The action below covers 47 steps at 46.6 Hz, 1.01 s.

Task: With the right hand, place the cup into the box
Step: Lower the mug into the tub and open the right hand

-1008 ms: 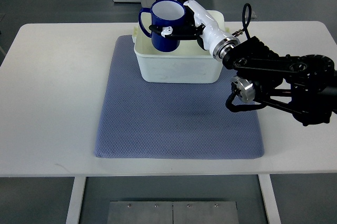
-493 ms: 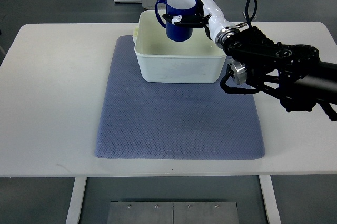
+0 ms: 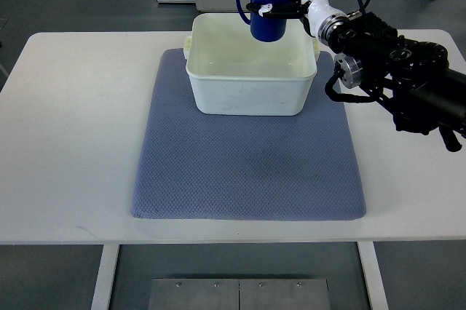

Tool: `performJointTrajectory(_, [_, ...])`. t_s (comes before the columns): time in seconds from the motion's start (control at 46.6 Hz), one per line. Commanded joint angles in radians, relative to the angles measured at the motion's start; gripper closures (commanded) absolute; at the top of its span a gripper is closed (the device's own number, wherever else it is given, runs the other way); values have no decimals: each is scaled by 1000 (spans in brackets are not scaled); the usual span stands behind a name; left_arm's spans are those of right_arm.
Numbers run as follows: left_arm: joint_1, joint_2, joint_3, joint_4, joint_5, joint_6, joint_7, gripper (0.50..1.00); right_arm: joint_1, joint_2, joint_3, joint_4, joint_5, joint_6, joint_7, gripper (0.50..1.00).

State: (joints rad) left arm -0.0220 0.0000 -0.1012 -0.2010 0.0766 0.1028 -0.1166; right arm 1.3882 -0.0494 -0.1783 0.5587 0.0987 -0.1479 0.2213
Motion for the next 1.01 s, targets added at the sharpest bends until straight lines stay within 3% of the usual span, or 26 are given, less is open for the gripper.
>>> performJointTrajectory(0.0, [0, 0, 0, 0, 0, 0, 0, 500, -1, 8, -13, -29, -1, 33, -2, 1000])
performJointTrajectory(0.193, [0, 0, 0, 0, 0, 0, 0, 500, -9, 16, -39, -79, -1, 90, -8, 1000])
performJointTrajectory(0.793, [0, 0, 0, 0, 0, 0, 0, 500, -12, 16, -40, -79, -16, 91, -10, 1000])
performJointTrajectory(0.986, [0, 0, 0, 0, 0, 0, 0, 500, -12, 16, -38, -79, -16, 91, -31, 854])
